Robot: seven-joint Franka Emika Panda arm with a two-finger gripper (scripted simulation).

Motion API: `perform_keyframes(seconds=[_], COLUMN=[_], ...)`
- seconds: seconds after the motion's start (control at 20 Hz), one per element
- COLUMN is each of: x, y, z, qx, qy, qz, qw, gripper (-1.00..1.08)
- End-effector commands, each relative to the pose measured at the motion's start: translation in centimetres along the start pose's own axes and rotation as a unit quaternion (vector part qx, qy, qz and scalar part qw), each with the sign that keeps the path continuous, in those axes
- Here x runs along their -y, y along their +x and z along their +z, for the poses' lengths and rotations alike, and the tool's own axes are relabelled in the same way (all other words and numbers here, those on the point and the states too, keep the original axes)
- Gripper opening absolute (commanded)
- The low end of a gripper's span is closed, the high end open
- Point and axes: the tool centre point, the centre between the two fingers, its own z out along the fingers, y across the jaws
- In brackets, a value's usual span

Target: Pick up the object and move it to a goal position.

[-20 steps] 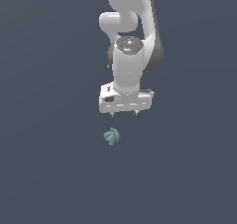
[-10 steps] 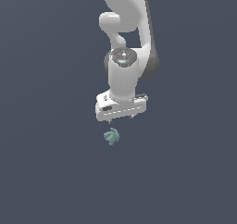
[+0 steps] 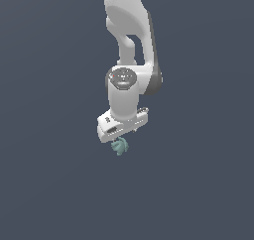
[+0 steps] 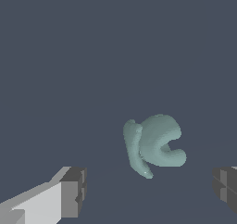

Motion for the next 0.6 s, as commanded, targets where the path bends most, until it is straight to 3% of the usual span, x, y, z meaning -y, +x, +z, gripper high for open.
perform_keyframes(seconds=[0.0, 0.55], x=[-0.6, -2.1], y=[0.0, -0.1], z=[0.9, 3.2], qx=[0.001, 0.004], qy=[0.002, 0.007], qz=[-0.028, -0.097], qw=[0.9996, 0.9953], gripper=[1.0, 1.0])
